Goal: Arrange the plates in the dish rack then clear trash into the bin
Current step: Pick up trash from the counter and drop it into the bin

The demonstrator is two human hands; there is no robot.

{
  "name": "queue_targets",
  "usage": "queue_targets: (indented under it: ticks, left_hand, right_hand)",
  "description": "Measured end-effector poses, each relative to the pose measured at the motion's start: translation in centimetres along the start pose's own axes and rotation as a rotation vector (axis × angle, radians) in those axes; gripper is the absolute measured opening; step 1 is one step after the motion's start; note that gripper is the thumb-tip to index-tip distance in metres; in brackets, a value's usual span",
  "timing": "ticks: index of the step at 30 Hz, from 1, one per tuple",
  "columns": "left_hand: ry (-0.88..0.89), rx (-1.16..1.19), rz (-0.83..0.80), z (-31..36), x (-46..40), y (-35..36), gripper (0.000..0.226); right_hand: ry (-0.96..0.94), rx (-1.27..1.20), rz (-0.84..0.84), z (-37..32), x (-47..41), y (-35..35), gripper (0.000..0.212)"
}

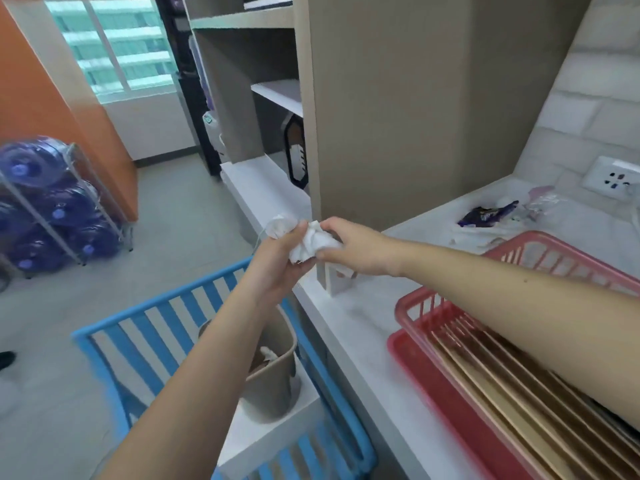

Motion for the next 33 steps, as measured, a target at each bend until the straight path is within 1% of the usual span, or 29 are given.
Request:
queue_targets:
  ticks: [1,4,9,12,15,17,18,20,22,23,24,26,27,28,30,31,33]
  left_hand:
    - [-0.013,0.037,0.01,-0.2,0.3,-1.1,0.025]
    - [-0.05,0.144,0.068,-0.9,1.5,-4.5,0.031]
    - [-0.086,0.225,0.179,-2.6,2.9,-10.0,0.024]
    - [-0.112,0.22,0.255,-3.7,3.4,-13.2,0.02]
    - [-0.174,0.099,0.404,-5.1,3.5,-16.7,0.014]
    - [-0.262,-0.045,0.49,-6.8,3.5,-19.1,0.02]
    - [-0.318,-0.148,0.528,-7.6,3.6,-20.3,0.023]
    - [-0.41,-0.319,0.565,-9.4,3.9,-22.2,0.022]
    - [-0.478,-0.362,0.544,-10.8,4.2,-22.7,0.019]
    - [-0.506,-0.399,0.515,-11.5,4.1,-22.9,0.026]
    - [-0.526,-0.442,0.495,-12.2,3.7,-23.0,0.038]
    - [-0.574,-0.548,0.485,-14.0,2.7,-23.9,0.073]
    - [-0.607,-0.615,0.493,-14.7,2.4,-24.4,0.085]
    - [-0.612,-0.684,0.501,-15.0,2.1,-24.6,0.085]
    - [-0.595,-0.825,0.511,-15.5,1.3,-24.9,0.061]
    - [-0.575,-0.892,0.49,-15.4,0.9,-24.6,0.052]
    - [-0.483,-0.977,0.448,-15.4,0.0,-24.3,0.029]
  right_hand:
    - [0.0,-0.017,0.025,-0.4,-0.5,0.9,0.026]
    - [0.02,-0.004,0.05,-1.3,-2.2,2.9,0.031]
    - [0.075,-0.006,0.013,-2.6,-5.4,6.9,0.023]
    - [0.107,0.025,-0.042,-2.9,-7.4,10.5,0.032]
    - [0.194,-0.062,-0.023,-1.8,-8.7,13.4,0.037]
    - [0.259,-0.07,0.009,-0.2,-9.2,15.0,0.047]
    - [0.277,-0.027,0.019,0.8,-9.5,15.6,0.046]
    - [0.277,0.102,0.031,2.6,-9.9,16.8,0.033]
    - [0.274,0.138,0.087,4.3,-9.9,17.3,0.03]
    - [0.282,0.138,0.091,5.1,-9.8,17.8,0.029]
    - [0.294,0.119,0.108,5.9,-9.8,18.2,0.028]
    - [0.34,0.079,0.102,7.5,-9.8,19.2,0.026]
    - [0.363,0.081,0.081,8.3,-9.9,20.1,0.026]
    - [0.394,0.043,0.079,9.1,-10.2,20.6,0.026]
    - [0.427,0.001,0.097,10.2,-10.6,21.1,0.024]
    - [0.433,-0.006,0.093,10.6,-11.0,21.4,0.019]
    - [0.435,-0.031,0.075,11.5,-11.5,22.0,0.012]
Point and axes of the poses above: each hand's wrist, its own x-axis away from the middle knuckle, its own y-axis out of the palm, z = x × y, the point moved 9 cm from there along -x, towards the middle knuckle, and after that the axes turned 10 degrees about -x, right-handed, at the moved point
